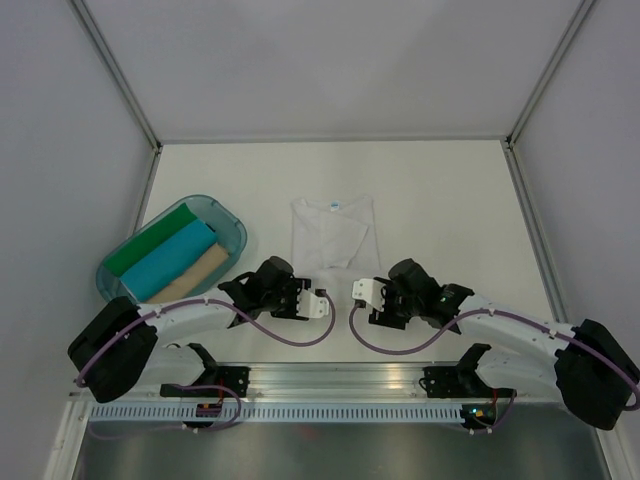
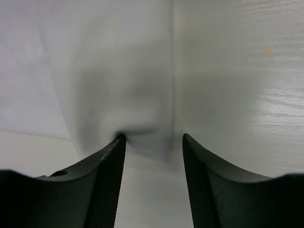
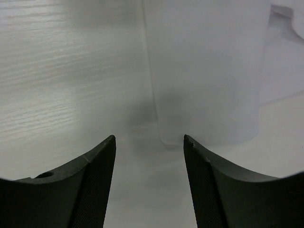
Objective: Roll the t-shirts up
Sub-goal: Roll the tshirt
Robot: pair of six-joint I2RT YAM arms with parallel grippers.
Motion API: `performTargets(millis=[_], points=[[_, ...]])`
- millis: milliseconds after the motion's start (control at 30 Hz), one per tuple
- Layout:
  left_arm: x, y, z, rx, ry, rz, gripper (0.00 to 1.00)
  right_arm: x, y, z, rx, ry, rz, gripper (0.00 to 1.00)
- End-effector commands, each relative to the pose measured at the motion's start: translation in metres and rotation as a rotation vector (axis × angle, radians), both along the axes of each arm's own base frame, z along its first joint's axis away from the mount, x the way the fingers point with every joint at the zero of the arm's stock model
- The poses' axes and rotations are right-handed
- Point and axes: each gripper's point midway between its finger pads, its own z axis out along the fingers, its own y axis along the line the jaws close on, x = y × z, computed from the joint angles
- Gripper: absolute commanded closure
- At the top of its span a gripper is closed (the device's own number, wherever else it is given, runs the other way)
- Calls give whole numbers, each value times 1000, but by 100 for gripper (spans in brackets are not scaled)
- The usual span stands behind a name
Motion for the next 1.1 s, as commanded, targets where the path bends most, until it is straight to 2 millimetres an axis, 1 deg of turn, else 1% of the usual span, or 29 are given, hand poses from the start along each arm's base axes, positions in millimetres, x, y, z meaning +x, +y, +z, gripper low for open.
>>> performTargets(millis=[0,67,167,200,233,267,333,367,400,433,467,500,533,600,633,700,733,767,800,833,867,900,967,1000,1033,1067], points=[[0,7,-12,49,-9,-7,43,23,6,5,-13,-108,-21,35],[-1,9,-15,60,-4,-2,45,28,10,4,-6,-118,-28,35],[-1,11,-18,72,5,7,52,34,8,0,-25,-129,-50,35],[-2,11,-18,72,7,7,58,34,7,-2,-33,-129,-52,35],[-2,11,-19,74,15,10,61,34,5,-6,-52,-126,-46,35],[-3,11,-20,77,21,10,69,34,6,-8,-57,-128,-43,35],[-3,11,-21,82,32,15,75,33,4,-18,-84,-109,-36,36],[-4,12,-23,89,44,18,82,33,4,-20,-88,-101,-40,37],[-5,11,-23,88,56,24,85,33,3,-25,-101,-87,-41,38],[-6,10,-22,88,68,25,88,34,5,-25,-101,-84,-46,41],[-7,10,-23,88,78,27,94,34,4,-26,-104,-78,-59,50],[-9,9,-23,81,94,32,97,35,3,-28,-112,-75,-62,55],[-11,9,-23,82,110,33,98,35,2,-30,-119,-71,-68,66],[-12,7,-21,69,129,46,98,35,1,-33,-130,-61,-76,77],[-16,10,-22,77,156,55,98,33,1,-33,-134,-50,-75,87],[-19,11,-19,56,212,85,98,30,3,-31,-127,-28,-66,95],[-16,7,-13,36,227,97,97,26,2,-30,-136,-7,-62,100],[-18,15,-13,45,273,123,98,24,3,-28,-131,0,-51,100],[-19,10,-7,15,305,129,98,18,3,-24,-123,21,-32,100],[-19,10,-4,9,324,133,98,14,4,-22,-116,36,-15,100],[-24,15,-4,21,360,141,98,9,6,-19,-110,54,2,100],[-26,11,2,6,380,132,98,1,11,-14,-80,86,38,100],[-32,11,8,0,417,123,98,-16,9,-9,-89,150,93,100],[-42,9,15,-2,471,105,98,-26,16,-1,-49,186,144,100],[-47,9,20,-9,493,91,98,-38,10,0,-70,229,177,100],[-56,4,26,-32,530,64,98,-44,12,7,-52,246,204,100]])
